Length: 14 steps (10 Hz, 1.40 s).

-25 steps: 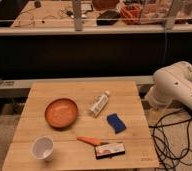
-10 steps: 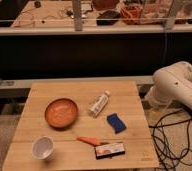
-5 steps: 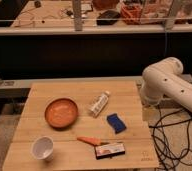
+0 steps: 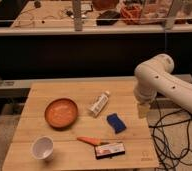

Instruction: Pick up the ceramic bowl

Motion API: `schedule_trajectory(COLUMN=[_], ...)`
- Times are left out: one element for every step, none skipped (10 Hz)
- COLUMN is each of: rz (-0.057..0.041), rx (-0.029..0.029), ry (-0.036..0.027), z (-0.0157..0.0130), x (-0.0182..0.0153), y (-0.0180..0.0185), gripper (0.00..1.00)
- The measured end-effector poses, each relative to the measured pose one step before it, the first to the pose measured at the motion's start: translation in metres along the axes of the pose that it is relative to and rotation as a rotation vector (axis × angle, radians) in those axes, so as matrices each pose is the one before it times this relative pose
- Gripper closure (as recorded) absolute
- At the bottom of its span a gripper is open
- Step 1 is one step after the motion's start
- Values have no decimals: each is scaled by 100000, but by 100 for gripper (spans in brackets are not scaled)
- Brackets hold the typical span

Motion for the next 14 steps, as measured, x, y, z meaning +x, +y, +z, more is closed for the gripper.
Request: schedule_trajectory(rz=[-1871,-3141,-1903,-1299,-2113,-2000,-1620,-1943,-3674,-1786,-1127,-1983,-2526,-1824], rx=[377,634,428,274,591,684,440,448,699,538,422,783,826,511], ry=[530,713,872,734,889,497,429,864,658,521,374,445,205,203], z=[-58,-99,-4,23,33,-42,9,22,-28,-8,71,34,27,3], x=[-1127,-1594,-530,-129,-48,-580,-476,-459,-1320,-675,-220,-170,-458,-422], y=[-191,-426,-180,-78,-84,-98,-24,-108,-434,-265,-72,-121,-280,-223], gripper=[20,20,20,20,20,20,20,20,20,20,20,20,20,20])
